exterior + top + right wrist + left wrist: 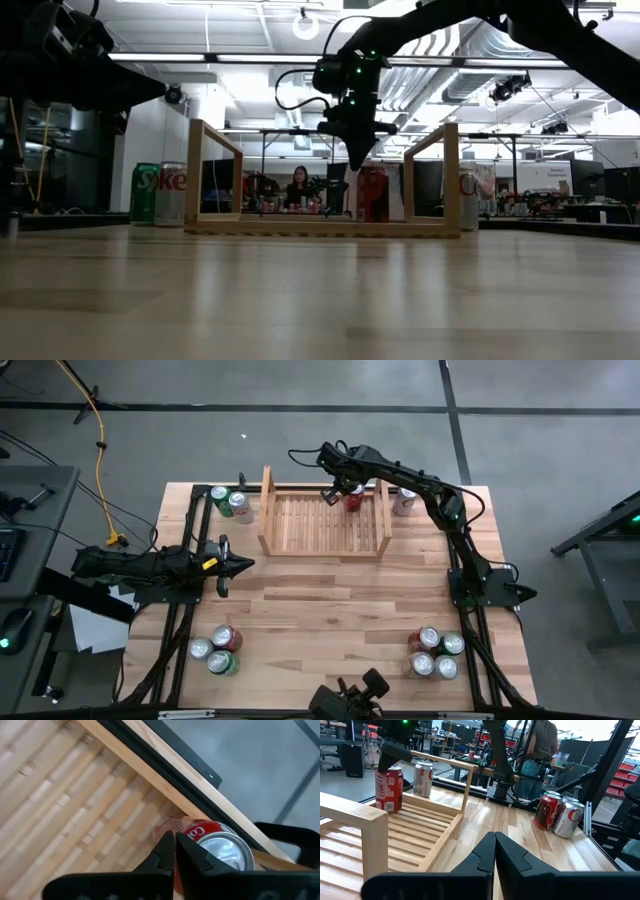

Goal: Place canned beverage on shelf
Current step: Put the top red soda can on the shelf

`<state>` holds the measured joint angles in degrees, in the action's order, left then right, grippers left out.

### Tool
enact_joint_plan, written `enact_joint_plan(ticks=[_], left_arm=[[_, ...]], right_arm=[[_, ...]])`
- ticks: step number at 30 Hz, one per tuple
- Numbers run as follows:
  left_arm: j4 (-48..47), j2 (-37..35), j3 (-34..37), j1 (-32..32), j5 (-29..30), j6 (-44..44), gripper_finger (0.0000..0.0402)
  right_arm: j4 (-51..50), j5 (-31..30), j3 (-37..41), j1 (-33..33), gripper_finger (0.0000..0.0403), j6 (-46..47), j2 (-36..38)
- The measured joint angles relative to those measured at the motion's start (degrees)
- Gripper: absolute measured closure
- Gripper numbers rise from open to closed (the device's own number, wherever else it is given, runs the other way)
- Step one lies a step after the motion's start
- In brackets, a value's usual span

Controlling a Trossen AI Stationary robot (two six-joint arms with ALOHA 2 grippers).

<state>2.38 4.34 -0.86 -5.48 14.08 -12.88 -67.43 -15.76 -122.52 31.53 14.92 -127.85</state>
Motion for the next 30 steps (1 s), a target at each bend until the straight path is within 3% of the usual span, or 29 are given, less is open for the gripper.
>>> enact_joint_plan(ticks=[16,25,30], left_arm=[[0.0,0.0,0.0,0.0,0.0,0.0,0.0398],[0.0,0.0,0.0,0.0,0.0,0.0,0.0398],[0.0,0.0,0.0,0.0,0.0,0.0,0.0398]], right_arm=[[-6.2,-5.1,0.0,0.5,0.0403,0.7,0.0],[-5.8,-5.1,0.0,0.5,0.0403,2.8,0.0],[-2.8,-1.8,0.0,0.4,0.0403,4.3,0.0]])
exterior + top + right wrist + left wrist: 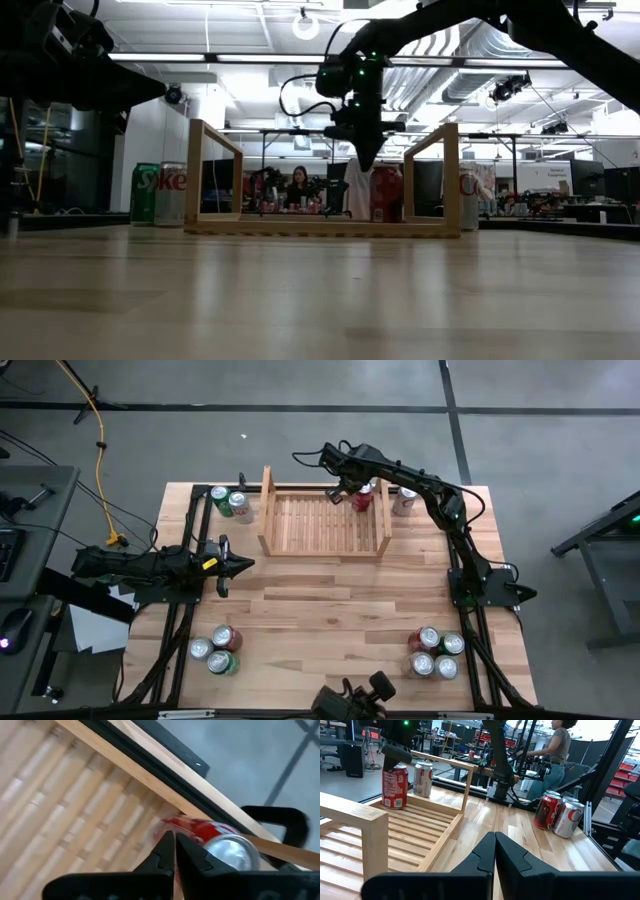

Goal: Place canned beverage on shelf
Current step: Put the top red soda can on the shelf

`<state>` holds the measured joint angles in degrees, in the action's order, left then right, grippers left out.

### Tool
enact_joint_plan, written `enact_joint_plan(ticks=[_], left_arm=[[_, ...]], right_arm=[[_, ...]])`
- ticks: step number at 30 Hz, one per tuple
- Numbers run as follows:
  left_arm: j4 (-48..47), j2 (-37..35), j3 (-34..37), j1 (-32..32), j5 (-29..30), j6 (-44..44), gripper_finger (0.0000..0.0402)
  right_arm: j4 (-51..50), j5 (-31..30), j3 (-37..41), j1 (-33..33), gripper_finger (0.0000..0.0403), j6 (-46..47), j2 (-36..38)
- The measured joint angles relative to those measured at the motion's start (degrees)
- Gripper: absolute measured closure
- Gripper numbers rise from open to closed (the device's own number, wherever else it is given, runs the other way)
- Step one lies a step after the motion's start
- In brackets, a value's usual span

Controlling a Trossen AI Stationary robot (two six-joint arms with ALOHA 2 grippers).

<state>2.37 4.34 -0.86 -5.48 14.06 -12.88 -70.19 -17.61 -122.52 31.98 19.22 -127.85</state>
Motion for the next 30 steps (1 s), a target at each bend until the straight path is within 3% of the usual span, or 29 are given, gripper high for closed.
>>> enact_joint_plan(ticks=[8,13,25,30], left_arm=[[0.0,0.0,0.0,0.0,0.0,0.0,0.0398],[0.0,0.0,0.0,0.0,0.0,0.0,0.0398],[0.0,0.0,0.0,0.0,0.0,0.0,0.0398],[0.0,0.0,0.0,0.0,0.0,0.0,0.0398]], right_arm=[[2.8,5.7,0.0,-0.3,0.0403,0.0,-0.1],[1.4,5.9,0.1,-0.4,0.0403,-0.1,-2.0],[-0.9,2.2,0.0,-1.9,0.0403,-4.1,-6.4],[-0.5,-2.2,0.0,-2.5,0.0403,-4.3,-7.0]])
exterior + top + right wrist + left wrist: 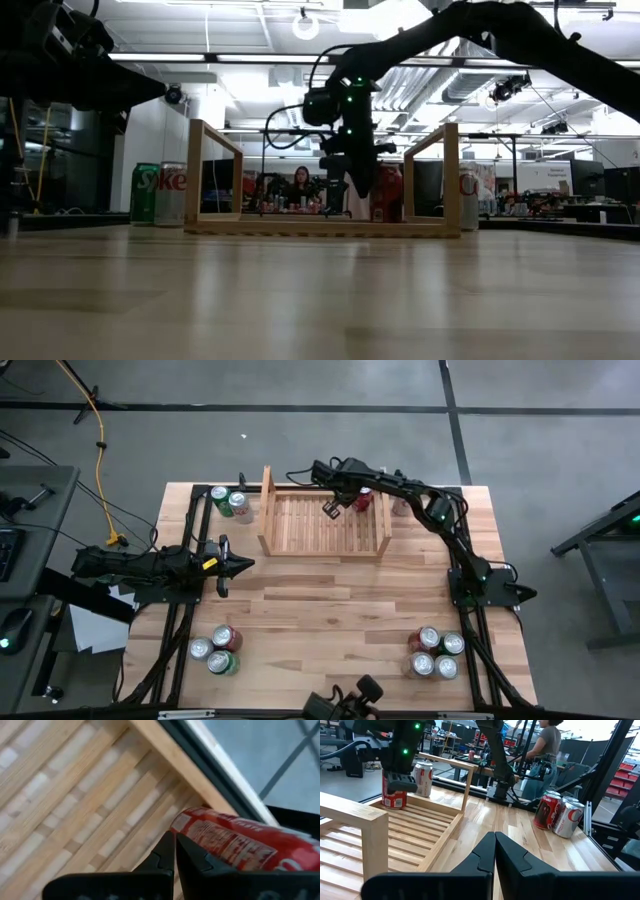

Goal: Place canned beverage on shelf
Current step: Put the top red soda can on the shelf, then put the left red soda can aligned with the other red soda can on the shelf

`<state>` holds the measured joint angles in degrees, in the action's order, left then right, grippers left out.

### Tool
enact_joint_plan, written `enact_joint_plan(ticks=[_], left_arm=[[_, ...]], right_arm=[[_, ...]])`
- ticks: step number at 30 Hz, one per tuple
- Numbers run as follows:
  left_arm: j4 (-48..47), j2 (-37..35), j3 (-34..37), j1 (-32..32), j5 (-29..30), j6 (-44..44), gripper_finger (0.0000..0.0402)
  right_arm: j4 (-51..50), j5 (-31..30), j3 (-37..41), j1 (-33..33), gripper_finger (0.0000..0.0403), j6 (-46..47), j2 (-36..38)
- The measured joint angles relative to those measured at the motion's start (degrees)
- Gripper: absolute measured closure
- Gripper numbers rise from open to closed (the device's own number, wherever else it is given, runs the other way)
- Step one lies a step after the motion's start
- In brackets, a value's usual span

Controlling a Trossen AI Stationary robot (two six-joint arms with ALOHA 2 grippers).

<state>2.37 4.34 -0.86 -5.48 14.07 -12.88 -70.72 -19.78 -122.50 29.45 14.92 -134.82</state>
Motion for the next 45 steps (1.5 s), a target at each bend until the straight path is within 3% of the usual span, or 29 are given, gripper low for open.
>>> enact_joint_plan(ticks=[5,26,37,45], left_arm=[[0.0,0.0,0.0,0.0,0.0,0.0,0.0398],[0.0,0.0,0.0,0.0,0.0,0.0,0.0398],[0.0,0.0,0.0,0.0,0.0,0.0,0.0398],[0.0,0.0,0.0,0.0,0.0,0.0,0.0398]], right_arm=[[-0.4,-4.4,0.0,0.0,0.0403,-1.1,0.0],[-3.8,-8.7,0.0,0.2,0.0403,-2.9,0.0],[0.1,-4.1,0.0,-0.8,0.0403,-2.0,0.6],[5.2,7.2,0.0,-3.0,0.0403,-6.8,8.3]])
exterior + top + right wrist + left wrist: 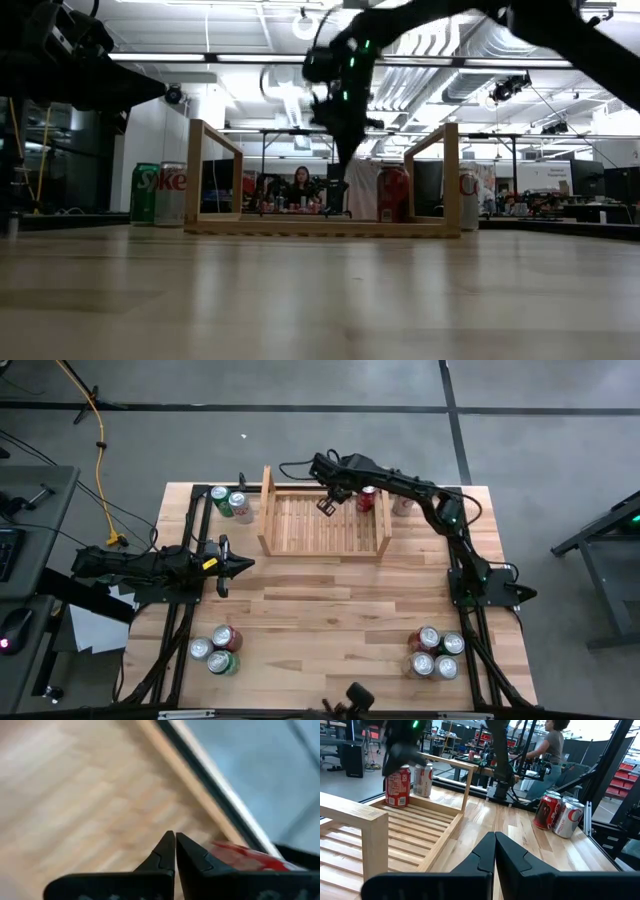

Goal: Place canned beverage on shelf
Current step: Put the left red soda can aligned with the other red soda can on the shelf

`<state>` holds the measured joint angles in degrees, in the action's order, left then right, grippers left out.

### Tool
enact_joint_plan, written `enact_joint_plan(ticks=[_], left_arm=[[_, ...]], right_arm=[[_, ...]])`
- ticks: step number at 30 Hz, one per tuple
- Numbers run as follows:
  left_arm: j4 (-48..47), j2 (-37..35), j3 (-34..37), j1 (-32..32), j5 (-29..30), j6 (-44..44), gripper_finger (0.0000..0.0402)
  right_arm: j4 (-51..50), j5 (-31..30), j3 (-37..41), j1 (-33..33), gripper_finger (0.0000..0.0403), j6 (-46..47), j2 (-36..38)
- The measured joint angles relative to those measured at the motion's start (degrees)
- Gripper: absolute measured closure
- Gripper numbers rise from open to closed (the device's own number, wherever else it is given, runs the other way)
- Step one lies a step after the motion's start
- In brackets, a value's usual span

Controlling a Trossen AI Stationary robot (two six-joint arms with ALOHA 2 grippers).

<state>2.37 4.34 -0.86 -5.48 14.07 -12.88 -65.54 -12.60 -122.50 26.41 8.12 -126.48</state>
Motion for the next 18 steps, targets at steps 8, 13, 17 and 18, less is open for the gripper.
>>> enact_joint_plan(ticks=[8,13,17,18], left_arm=[[0.0,0.0,0.0,0.0,0.0,0.0,0.0398],[0.0,0.0,0.0,0.0,0.0,0.0,0.0398],[0.0,0.0,0.0,0.0,0.0,0.0,0.0398],[0.0,0.0,0.0,0.0,0.0,0.0,0.0398]], right_arm=[[1.8,11.6,0.1,-5.8,0.0403,-8.2,11.6],[8.7,12.4,11.7,-10.9,0.0403,-7.6,23.1],[18.8,12.5,28.1,-15.3,0.0403,-0.1,35.5],[21.7,12.5,31.9,-16.6,0.0403,2.7,38.8]])
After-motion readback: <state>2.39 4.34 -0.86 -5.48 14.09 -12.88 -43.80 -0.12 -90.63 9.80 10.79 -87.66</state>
